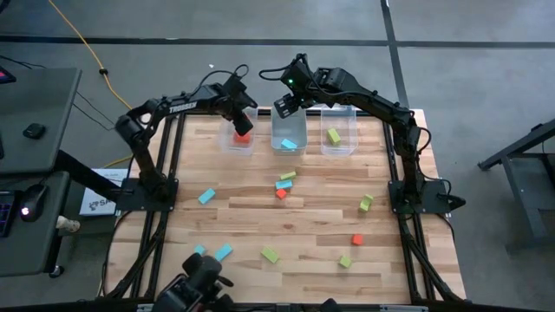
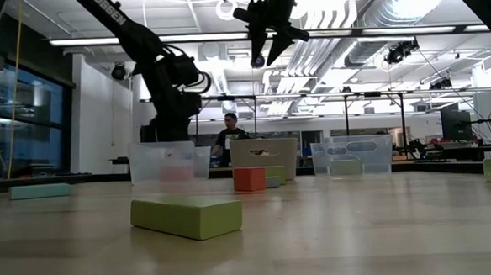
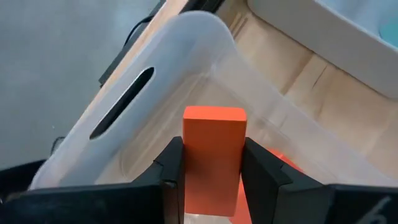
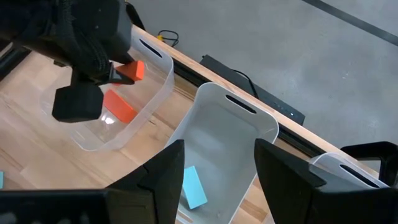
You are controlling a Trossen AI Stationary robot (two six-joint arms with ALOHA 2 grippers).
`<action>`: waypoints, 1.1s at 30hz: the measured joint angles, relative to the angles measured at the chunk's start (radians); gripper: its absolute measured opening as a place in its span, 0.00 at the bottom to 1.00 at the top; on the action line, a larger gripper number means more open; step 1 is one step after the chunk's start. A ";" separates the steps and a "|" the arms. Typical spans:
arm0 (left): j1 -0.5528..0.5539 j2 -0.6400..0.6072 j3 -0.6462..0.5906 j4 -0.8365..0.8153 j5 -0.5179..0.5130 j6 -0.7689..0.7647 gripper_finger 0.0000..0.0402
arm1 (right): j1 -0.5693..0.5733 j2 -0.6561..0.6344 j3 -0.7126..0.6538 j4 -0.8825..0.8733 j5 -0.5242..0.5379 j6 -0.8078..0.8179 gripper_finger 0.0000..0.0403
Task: Sort & place blocks by color
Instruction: Put the orange block into the left transparent bin
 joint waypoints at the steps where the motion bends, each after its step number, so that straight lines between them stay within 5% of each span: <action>1: 0.000 0.008 0.004 -0.006 -0.008 0.018 0.20 | 0.000 0.000 0.000 -0.001 0.000 0.000 0.46; 33: 0.006 0.106 0.005 -0.040 -0.026 0.080 0.20 | 0.006 0.000 0.000 -0.015 0.000 0.000 0.46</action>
